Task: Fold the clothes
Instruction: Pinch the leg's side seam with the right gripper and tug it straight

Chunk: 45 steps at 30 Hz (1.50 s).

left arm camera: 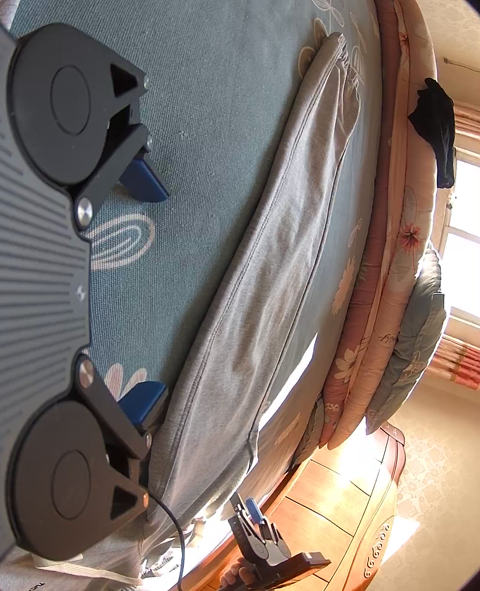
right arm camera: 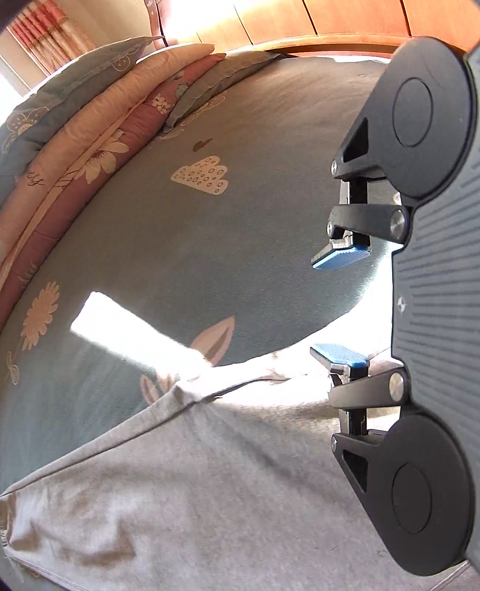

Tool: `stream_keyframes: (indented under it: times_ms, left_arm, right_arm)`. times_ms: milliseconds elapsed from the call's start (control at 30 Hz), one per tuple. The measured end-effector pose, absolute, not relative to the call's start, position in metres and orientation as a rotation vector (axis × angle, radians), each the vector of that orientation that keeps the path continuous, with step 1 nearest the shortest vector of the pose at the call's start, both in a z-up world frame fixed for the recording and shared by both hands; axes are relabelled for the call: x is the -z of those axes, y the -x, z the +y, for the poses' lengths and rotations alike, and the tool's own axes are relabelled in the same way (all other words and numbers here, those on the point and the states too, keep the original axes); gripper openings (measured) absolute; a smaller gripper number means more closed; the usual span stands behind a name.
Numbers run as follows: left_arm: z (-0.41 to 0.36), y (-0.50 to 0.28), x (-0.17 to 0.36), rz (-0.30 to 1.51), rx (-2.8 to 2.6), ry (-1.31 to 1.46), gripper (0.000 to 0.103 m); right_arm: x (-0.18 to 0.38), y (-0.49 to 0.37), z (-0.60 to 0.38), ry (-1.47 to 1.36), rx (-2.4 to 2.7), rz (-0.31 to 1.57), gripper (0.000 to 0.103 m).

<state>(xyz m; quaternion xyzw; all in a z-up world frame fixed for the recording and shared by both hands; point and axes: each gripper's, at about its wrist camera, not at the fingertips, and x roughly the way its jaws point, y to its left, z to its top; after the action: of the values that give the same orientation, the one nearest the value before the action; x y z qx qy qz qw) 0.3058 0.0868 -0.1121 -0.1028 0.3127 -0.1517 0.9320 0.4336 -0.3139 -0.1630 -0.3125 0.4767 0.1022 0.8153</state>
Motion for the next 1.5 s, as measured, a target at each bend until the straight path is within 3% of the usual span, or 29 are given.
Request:
stream_keyframes:
  times_ms: [233, 267, 300, 433, 533, 800, 967, 1033, 1133, 1233, 1400, 1433, 1500]
  left_arm:
    - [0.087, -0.306, 0.113, 0.639, 0.312, 0.214, 0.102]
    - [0.087, -0.306, 0.113, 0.639, 0.312, 0.214, 0.102]
    - [0.087, -0.307, 0.113, 0.639, 0.312, 0.214, 0.102]
    - [0.087, -0.307, 0.114, 0.639, 0.312, 0.213, 0.102]
    - [0.086, -0.307, 0.115, 0.638, 0.312, 0.214, 0.102]
    - [0.086, -0.307, 0.115, 0.638, 0.312, 0.215, 0.102]
    - [0.087, -0.307, 0.116, 0.638, 0.312, 0.216, 0.102]
    - [0.087, -0.307, 0.115, 0.638, 0.312, 0.215, 0.102]
    - [0.086, -0.307, 0.116, 0.638, 0.312, 0.214, 0.102]
    - [0.087, -0.307, 0.116, 0.637, 0.313, 0.216, 0.102]
    - [0.088, -0.306, 0.116, 0.634, 0.317, 0.228, 0.102]
    - [0.089, -0.306, 0.116, 0.633, 0.318, 0.232, 0.102]
    - [0.091, -0.306, 0.116, 0.631, 0.322, 0.243, 0.102]
  right_arm:
    - [0.179, -0.439, -0.359, 0.318, -0.209, 1.071, 0.050]
    - [0.179, -0.440, -0.362, 0.273, -0.208, 1.084, 0.046]
    - [0.179, -0.437, -0.361, 0.264, -0.225, 1.080, 0.036]
    - [0.181, -0.427, -0.331, 0.447, -0.218, 1.037, 0.012]
    - [0.177, -0.426, -0.321, 0.564, -0.106, 0.975, 0.009]
    - [0.193, -0.445, -0.331, 0.512, 0.026, 0.970, 0.008]
    - [0.179, -0.446, -0.335, 0.443, 0.047, 0.961, 0.010]
    - [0.161, -0.441, -0.334, 0.386, -0.011, 0.916, 0.017]
    - [0.141, -0.439, -0.325, 0.327, -0.135, 0.867, 0.049]
    - [0.139, -0.445, -0.306, 0.365, -0.224, 0.845, 0.061]
    - [0.163, -0.472, -0.283, 0.415, -0.295, 0.908, 0.063]
    - [0.168, -0.476, -0.281, 0.411, -0.301, 0.930, 0.056]
    - [0.175, -0.478, -0.278, 0.371, -0.339, 0.974, 0.027]
